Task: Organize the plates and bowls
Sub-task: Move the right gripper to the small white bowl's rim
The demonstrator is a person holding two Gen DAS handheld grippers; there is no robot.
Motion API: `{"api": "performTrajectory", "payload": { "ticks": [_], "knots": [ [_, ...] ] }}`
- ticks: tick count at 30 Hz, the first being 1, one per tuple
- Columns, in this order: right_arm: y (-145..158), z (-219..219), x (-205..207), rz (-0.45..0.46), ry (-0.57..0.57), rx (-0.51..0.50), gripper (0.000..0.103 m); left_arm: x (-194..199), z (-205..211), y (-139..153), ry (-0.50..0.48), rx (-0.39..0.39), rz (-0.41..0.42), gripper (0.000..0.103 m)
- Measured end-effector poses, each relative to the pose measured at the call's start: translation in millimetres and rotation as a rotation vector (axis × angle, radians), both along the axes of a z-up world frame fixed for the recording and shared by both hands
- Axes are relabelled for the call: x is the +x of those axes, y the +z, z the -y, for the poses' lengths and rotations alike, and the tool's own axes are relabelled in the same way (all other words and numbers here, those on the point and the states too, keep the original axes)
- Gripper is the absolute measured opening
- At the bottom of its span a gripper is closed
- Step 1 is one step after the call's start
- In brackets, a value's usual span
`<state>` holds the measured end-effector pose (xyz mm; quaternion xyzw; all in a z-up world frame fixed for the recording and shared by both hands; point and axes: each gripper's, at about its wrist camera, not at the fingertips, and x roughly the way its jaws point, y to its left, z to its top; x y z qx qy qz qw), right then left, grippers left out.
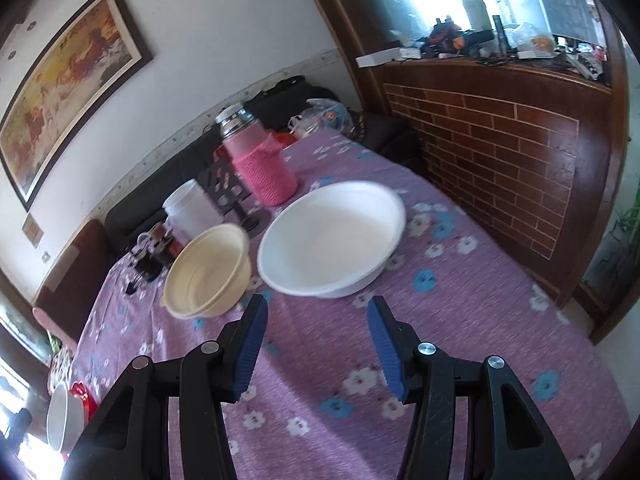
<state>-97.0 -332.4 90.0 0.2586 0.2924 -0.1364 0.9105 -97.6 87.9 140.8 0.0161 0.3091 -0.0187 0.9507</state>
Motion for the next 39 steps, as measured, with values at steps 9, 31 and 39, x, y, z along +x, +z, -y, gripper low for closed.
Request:
{"api": "performTrajectory", "payload": {
  "ticks": [9,31,39],
  "knots": [
    [-9,60,21,-0.037,-0.12,0.069,0.06,25,55,-3,-0.185,-0.092,-0.109,0.091],
    [-62,97,68,-0.011,-0.083,0.226,0.06,177,305,4,-0.559,-0.018,-0.236,0.091],
    [-66,91,77,-0.031,-0.039,0.256,0.059,221,376,-44,-0.626,0.01,-0.357,0.071]
  ]
}}
